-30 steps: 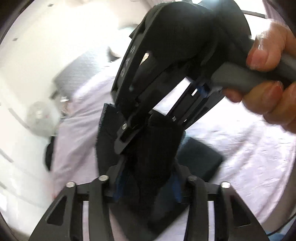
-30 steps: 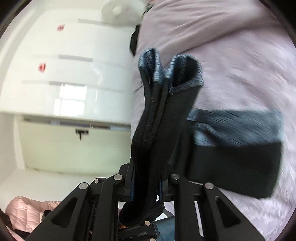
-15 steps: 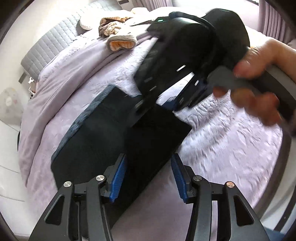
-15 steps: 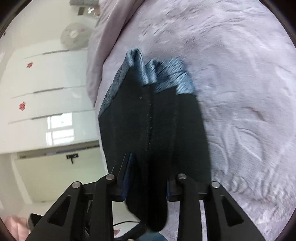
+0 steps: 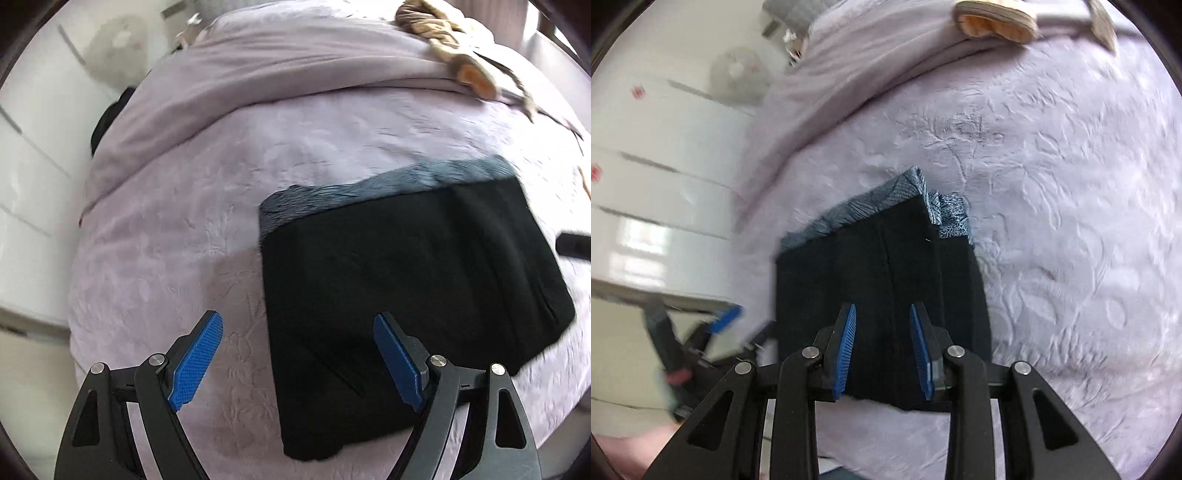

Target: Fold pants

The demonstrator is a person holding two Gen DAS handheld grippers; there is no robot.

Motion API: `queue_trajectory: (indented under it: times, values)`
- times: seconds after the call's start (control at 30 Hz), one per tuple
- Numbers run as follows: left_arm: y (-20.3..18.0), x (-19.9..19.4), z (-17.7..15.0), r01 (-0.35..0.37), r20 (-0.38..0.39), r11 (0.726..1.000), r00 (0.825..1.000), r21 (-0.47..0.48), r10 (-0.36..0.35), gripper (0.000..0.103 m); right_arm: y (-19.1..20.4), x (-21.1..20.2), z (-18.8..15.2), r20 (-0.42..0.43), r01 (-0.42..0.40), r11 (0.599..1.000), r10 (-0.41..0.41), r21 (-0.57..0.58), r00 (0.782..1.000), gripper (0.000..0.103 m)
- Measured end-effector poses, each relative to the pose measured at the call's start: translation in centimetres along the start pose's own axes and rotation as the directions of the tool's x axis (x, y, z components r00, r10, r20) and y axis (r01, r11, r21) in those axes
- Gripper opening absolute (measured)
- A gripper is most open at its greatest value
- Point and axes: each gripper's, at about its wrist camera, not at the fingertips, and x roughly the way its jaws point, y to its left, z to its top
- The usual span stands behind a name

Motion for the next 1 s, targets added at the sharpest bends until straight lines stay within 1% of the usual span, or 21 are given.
queue_trajectory:
  times: [0.07,0.13,0.17,0.23,0.27,0.33,0.43,0.57,0.63,0.7,0.77,0.8,0.83,0.87,0.9,1.0]
  values:
    - [0.3,1.9,-0.1,0.008,-0.061,1.0,0.998,-0.022,-0.009,0.085,1.0,1.2,0.0,-0.012,0.026,0.999,-0.027,-0.035,1.0,0.034]
    - [0.5,3.8,-0.3,0.034,-0.102,0.998,0.994,-0.06,-0.04,0.085,1.9,2.9,-0.2,-0.031,0.122,0.989,-0.125,-0.089,0.992,0.034]
    - [0.4,4.5,-0.9,0.043,-0.119,0.997,0.992,-0.068,-0.051,0.086,1.6,3.7,-0.6,-0.048,0.15,0.983,-0.155,-0.104,0.987,0.034]
    - [0.4,4.5,-1.8,0.043,-0.11,0.997,0.993,-0.06,-0.049,0.088,0.9,5.7,-1.6,-0.086,0.188,0.976,-0.198,-0.11,0.976,0.034]
    - [0.3,4.3,-2.1,0.041,-0.1,0.998,0.994,-0.055,-0.046,0.088,0.5,6.3,-2.1,-0.074,0.197,0.974,-0.206,-0.113,0.976,0.034]
    - [0.3,3.8,-2.5,0.047,-0.101,0.998,0.993,-0.052,-0.052,0.088,0.6,6.3,-2.9,-0.036,0.21,0.967,-0.217,-0.145,0.975,0.034]
    - [0.8,3.4,-2.8,0.069,-0.127,0.995,0.989,-0.076,-0.079,0.088,1.0,6.0,-3.0,-0.041,0.228,0.959,-0.238,-0.169,0.97,0.034]
    - [1.1,3.2,-3.0,0.072,-0.153,0.994,0.985,-0.078,-0.083,0.088,0.6,5.8,-2.5,-0.066,0.215,0.971,-0.222,-0.108,0.973,0.034]
    - [1.0,3.1,-3.2,0.068,-0.157,0.995,0.985,-0.071,-0.079,0.088,0.3,5.4,-2.9,-0.068,0.217,0.973,-0.222,-0.073,0.973,0.037]
    - [1.0,3.0,-3.3,0.065,-0.156,0.995,0.985,-0.072,-0.075,0.088,0.4,4.5,-3.7,-0.067,0.226,0.972,-0.23,-0.056,0.971,0.047]
    - [1.1,3.0,-3.3,0.065,-0.162,0.995,0.984,-0.079,-0.077,0.088,0.6,3.5,-4.7,-0.065,0.223,0.974,-0.226,-0.047,0.972,0.053]
    - [1.1,3.0,-3.4,0.066,-0.166,0.994,0.983,-0.083,-0.079,0.09,0.7,3.5,-4.9,-0.064,0.225,0.973,-0.227,-0.042,0.972,0.054]
    - [1.1,3.0,-3.4,0.059,-0.169,0.995,0.983,-0.083,-0.072,0.093,0.6,3.4,-5.2,-0.066,0.228,0.973,-0.23,-0.035,0.971,0.056]
    - [1.1,3.0,-3.5,0.04,-0.172,0.996,0.984,-0.079,-0.053,0.1,0.6,3.1,-5.5,-0.068,0.229,0.973,-0.23,-0.026,0.971,0.057]
    - [1.2,3.0,-3.4,0.033,-0.171,0.997,0.984,-0.076,-0.046,0.102,0.5,2.8,-5.9,-0.069,0.229,0.973,-0.229,-0.014,0.971,0.058]
    - [1.6,2.9,-3.6,0.044,-0.17,0.996,0.984,-0.079,-0.057,0.102,0.5,2.1,-6.6,-0.072,0.239,0.971,-0.237,0.012,0.969,0.062]
